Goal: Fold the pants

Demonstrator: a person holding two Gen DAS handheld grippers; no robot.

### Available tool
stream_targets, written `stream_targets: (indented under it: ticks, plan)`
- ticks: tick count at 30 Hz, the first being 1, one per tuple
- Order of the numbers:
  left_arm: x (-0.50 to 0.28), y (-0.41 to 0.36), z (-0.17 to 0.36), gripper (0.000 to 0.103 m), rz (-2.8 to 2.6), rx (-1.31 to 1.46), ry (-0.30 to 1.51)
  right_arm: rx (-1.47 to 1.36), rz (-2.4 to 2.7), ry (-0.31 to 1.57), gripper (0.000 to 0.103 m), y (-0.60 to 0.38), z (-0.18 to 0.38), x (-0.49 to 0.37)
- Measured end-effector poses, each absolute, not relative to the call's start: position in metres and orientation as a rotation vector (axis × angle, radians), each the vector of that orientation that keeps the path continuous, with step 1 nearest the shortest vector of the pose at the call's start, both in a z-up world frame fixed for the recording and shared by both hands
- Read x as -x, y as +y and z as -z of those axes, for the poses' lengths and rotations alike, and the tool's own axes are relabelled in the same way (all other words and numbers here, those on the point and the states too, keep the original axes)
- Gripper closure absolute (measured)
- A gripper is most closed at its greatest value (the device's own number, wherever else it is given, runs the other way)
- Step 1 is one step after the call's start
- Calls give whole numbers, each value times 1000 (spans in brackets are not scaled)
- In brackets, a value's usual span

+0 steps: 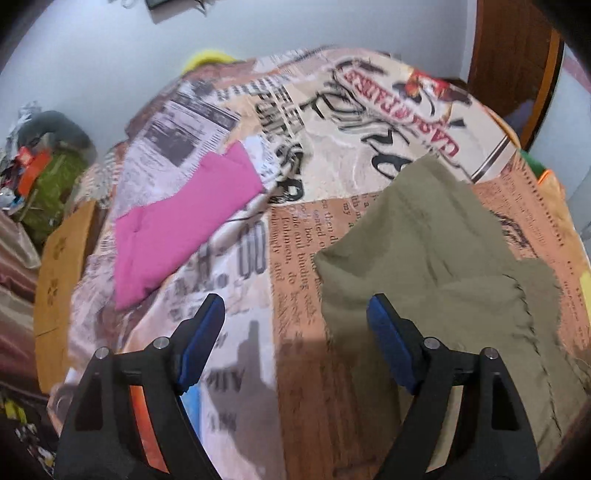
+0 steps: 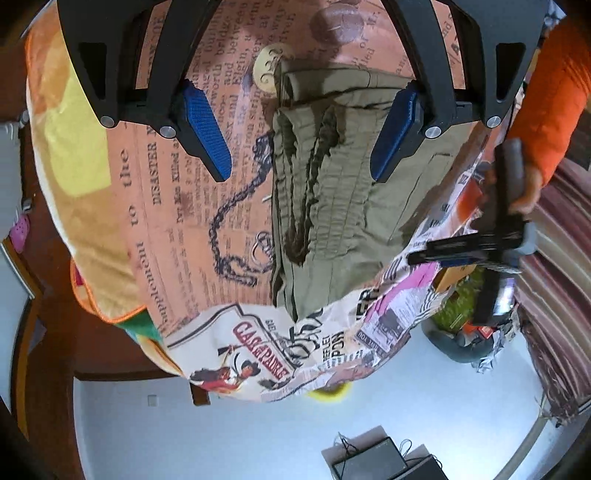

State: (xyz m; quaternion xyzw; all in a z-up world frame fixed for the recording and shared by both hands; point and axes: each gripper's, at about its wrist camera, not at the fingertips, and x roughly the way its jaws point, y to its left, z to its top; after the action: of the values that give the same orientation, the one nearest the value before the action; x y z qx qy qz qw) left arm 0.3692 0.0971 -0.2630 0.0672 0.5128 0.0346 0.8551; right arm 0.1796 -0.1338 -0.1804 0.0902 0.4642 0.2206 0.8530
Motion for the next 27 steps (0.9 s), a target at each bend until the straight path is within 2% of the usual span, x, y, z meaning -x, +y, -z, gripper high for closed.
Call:
stream_targets:
  ticks: [10,12,14,15,16,20,27]
  plan:
    - [-436,104,316,24,84,17,1237,-218,-401,1028,28,-147,203,-187]
    - [-437,101,322,30,91,32,1248,-216,-393,1045,28,-150,208,-189]
    - [-435,96,321,49,99,20,1235,-214,-389,1052,28,-153,210,-190]
    - [-433,93,319,69,117,25,1234,-214,-387,1051,28,-154,210,-191]
    - [-430,91,318,82,133,31,1237,-215,-387,1050,28,-155,210,-191]
    - [-420,84,312,87,93,-64,1206,-224,-402,1038,28,-155,205,-189]
    - [-386,109,291,94,8,-19,1182,-203,-428,998,28,-149,188,-179]
